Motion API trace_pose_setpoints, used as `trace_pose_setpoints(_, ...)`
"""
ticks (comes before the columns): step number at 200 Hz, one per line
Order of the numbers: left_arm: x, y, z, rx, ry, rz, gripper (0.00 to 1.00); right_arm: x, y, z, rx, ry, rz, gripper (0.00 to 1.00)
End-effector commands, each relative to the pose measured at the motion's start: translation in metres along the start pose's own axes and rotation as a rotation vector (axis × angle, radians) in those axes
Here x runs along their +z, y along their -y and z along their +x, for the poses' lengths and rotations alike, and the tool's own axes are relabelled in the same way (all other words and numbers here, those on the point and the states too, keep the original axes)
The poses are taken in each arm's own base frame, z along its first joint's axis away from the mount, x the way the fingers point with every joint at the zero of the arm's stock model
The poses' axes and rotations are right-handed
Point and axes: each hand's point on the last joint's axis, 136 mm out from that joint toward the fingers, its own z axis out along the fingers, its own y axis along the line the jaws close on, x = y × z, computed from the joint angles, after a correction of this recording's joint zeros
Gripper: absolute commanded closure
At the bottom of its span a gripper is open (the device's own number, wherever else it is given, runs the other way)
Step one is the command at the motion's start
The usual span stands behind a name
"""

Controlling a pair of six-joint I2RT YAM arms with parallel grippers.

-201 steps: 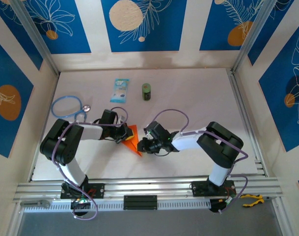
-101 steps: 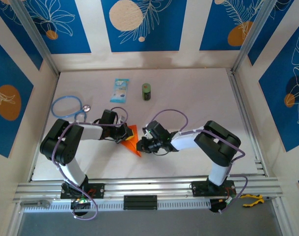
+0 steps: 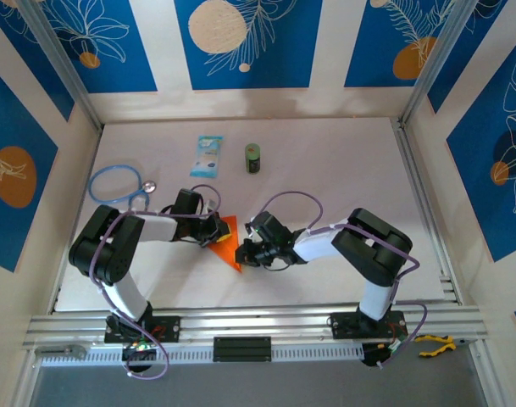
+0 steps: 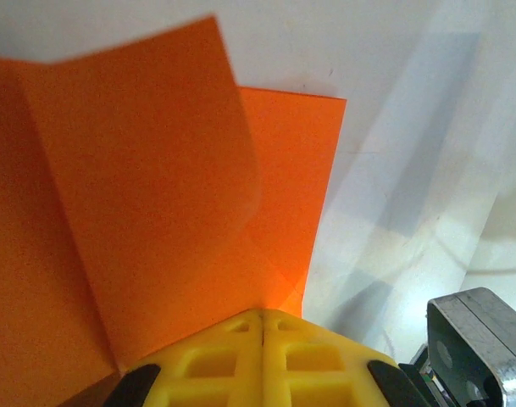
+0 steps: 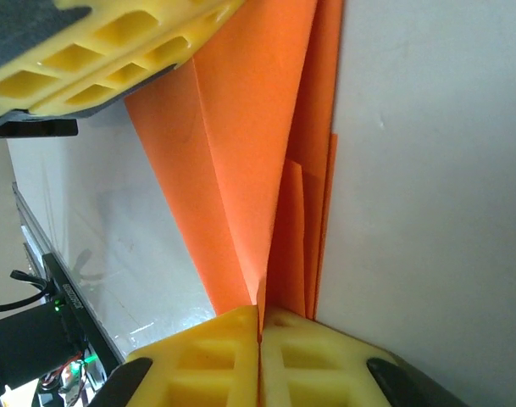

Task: Fold a paper plane with a square sheet of paper (pick it up from the middle)
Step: Fourth fold the wing at the center of the table.

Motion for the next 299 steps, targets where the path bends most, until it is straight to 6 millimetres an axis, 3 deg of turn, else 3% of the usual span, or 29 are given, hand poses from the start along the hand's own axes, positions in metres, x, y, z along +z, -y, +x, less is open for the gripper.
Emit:
trace_pose_setpoints(1, 0.003, -0.015, 0.009, -0.046, 0.009, -0.024, 0.99, -0.003, 0.024, 0.026, -0.003, -0.093, 0.110, 0.92)
trace_pose_setpoints(83, -0.003, -0.026, 0.013, -0.112, 0.095, -0.002, 1.00, -0.021, 0.020, 0.021, -0.074, -0.139, 0.131, 0.91)
trace_pose_setpoints(125, 0.000, -0.024, 0.015, -0.102, 0.092, 0.008, 0.99, -0.024, -0.010, 0.014, -0.065, -0.095, -0.008, 0.83)
trace_pose_setpoints(149, 0.001, -0.024, 0.016, -0.099, 0.089, 0.009, 0.99, -0.023, -0.016, 0.010, -0.061, -0.077, -0.023, 0.82)
trace_pose_setpoints(188, 0.000, -0.024, 0.017, -0.093, 0.086, 0.006, 1.00, -0.020, 0.000, 0.014, -0.035, -0.091, 0.027, 0.88)
trace_pose_setpoints(255, -0.001, -0.025, 0.015, -0.083, 0.088, -0.014, 1.00, -0.016, 0.030, 0.047, -0.017, -0.189, 0.084, 0.91)
trace_pose_setpoints(299, -0.001, -0.025, 0.014, -0.086, 0.087, -0.020, 1.00, -0.020, 0.034, 0.052, -0.014, -0.203, 0.110, 0.93)
